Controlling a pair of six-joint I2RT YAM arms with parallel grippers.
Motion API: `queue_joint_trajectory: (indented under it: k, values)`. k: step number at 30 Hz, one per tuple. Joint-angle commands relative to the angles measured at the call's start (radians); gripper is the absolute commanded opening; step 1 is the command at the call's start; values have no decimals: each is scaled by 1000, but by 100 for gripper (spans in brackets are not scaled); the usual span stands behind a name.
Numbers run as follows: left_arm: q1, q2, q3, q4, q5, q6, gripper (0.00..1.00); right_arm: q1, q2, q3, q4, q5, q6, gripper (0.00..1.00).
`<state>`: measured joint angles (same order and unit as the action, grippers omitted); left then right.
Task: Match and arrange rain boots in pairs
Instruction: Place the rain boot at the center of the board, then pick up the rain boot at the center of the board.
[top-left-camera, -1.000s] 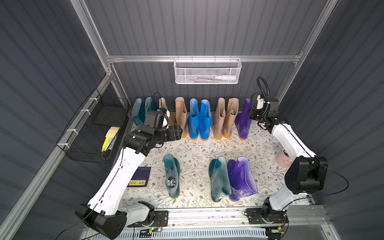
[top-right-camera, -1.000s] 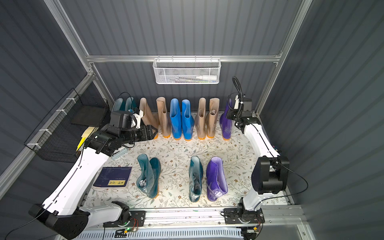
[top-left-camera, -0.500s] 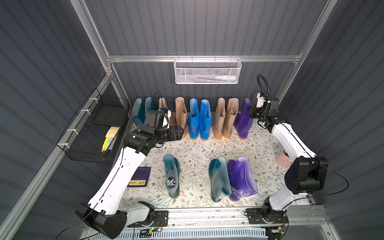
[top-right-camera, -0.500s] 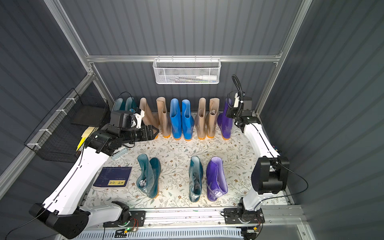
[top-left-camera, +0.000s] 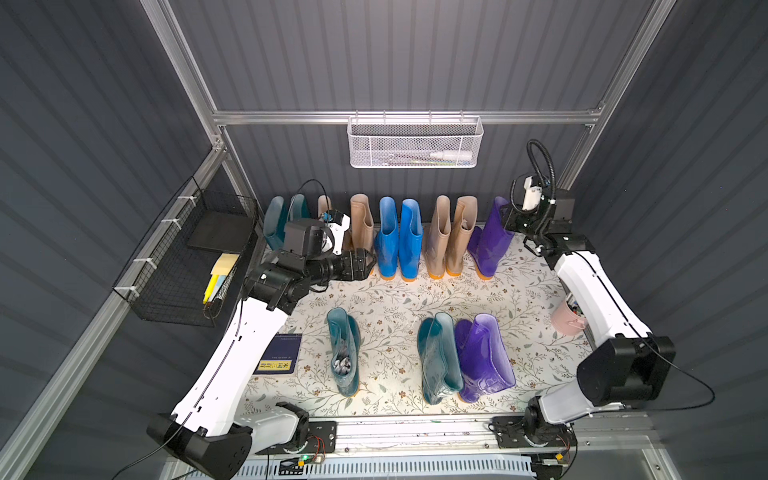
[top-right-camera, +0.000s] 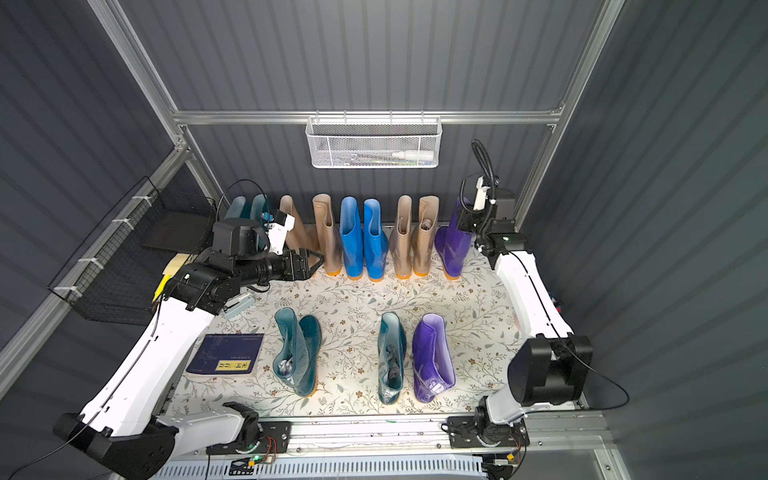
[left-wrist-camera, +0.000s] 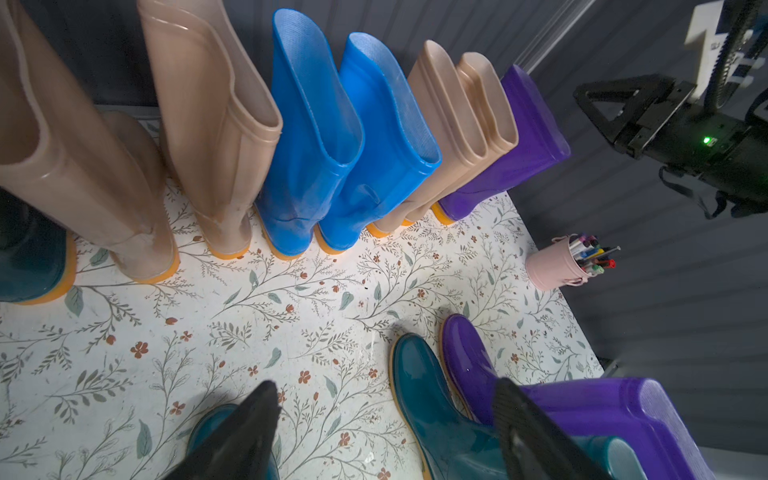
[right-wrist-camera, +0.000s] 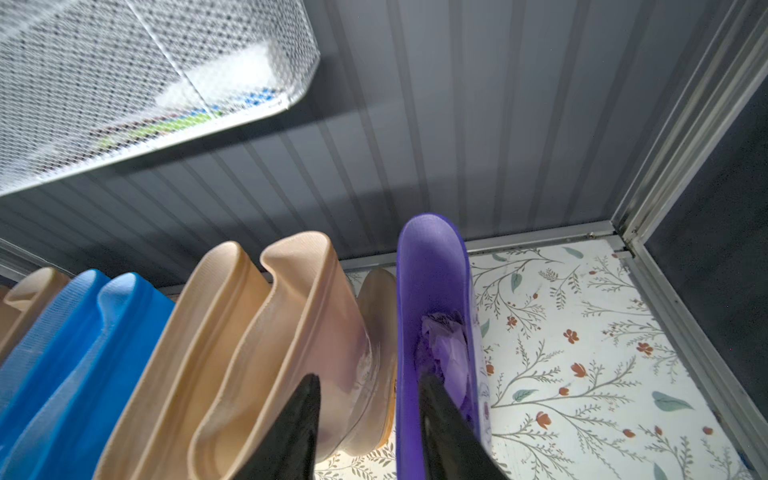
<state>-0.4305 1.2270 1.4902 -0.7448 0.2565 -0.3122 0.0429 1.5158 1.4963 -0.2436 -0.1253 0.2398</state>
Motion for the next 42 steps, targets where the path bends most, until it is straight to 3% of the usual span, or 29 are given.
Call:
queue_joint_trajectory:
  k: [1,5,11,19,24,42]
  values:
    - [-5,-32,-17,59,61,43,84,7,-55,-36,-36,-10,-17,50]
    - [-54,-38,-18,74,30,66,84,7,-147,-87,-84,-40,-10,59]
    - [-211,-39,-23,96,-71,120,84,45,-349,-177,-172,-71,-11,70]
    - [-237,-99,-192,241,3,109,84,252,-576,-248,-423,64,-20,80]
    - [-237,-143,-232,247,-26,120,84,385,-667,-277,-580,153,29,83]
    - [-237,-135,-234,221,-63,115,84,616,-753,-366,-776,106,185,79]
